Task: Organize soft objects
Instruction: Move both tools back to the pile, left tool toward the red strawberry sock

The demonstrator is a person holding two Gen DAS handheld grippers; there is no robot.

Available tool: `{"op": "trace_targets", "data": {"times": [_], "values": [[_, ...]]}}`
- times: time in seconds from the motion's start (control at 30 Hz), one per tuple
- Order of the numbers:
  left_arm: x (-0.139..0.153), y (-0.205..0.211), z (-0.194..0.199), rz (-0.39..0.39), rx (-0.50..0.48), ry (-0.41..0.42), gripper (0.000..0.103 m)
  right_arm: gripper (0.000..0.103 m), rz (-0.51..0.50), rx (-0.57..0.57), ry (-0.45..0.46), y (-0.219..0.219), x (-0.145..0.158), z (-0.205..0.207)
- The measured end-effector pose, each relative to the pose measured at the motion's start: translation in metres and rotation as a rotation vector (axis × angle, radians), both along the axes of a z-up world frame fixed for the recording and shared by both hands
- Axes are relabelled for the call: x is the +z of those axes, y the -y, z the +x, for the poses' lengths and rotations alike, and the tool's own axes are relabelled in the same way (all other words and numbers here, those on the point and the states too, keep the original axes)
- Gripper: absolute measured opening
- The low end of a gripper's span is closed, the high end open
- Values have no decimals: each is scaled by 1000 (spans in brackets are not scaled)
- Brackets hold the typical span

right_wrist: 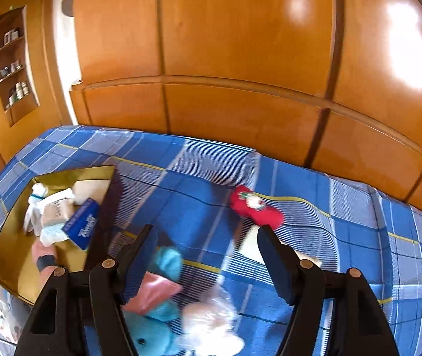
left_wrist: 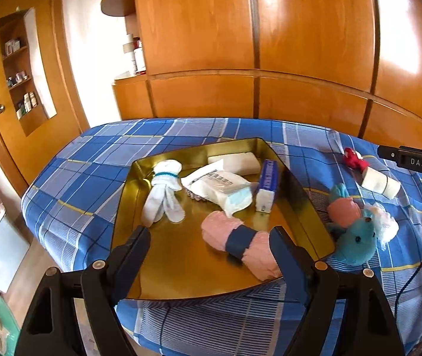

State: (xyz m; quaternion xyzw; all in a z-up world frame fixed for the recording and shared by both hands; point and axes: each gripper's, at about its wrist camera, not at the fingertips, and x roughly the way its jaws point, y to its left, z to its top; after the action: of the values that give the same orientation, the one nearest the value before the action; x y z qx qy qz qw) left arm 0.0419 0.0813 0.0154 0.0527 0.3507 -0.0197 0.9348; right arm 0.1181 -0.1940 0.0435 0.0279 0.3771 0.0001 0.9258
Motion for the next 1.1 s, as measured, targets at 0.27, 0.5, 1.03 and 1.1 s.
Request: {"op": "trace_targets", "data": {"times": [0.27,0.5,1.03,1.1], "values": [[0,21,0,26,-50,-6,83,71,0,-74,-6,41,-7,-10],[1,42,3,47,-99,-10,83,71,-4,-167,-21,85,-19,-17],[-4,155,51,44,-355,-119,82,71,178,-431,-84,175,-59,-36],[-10,170,63,35,-367,-154,82,71,181,-431,-85,174,-57,-35]]}}
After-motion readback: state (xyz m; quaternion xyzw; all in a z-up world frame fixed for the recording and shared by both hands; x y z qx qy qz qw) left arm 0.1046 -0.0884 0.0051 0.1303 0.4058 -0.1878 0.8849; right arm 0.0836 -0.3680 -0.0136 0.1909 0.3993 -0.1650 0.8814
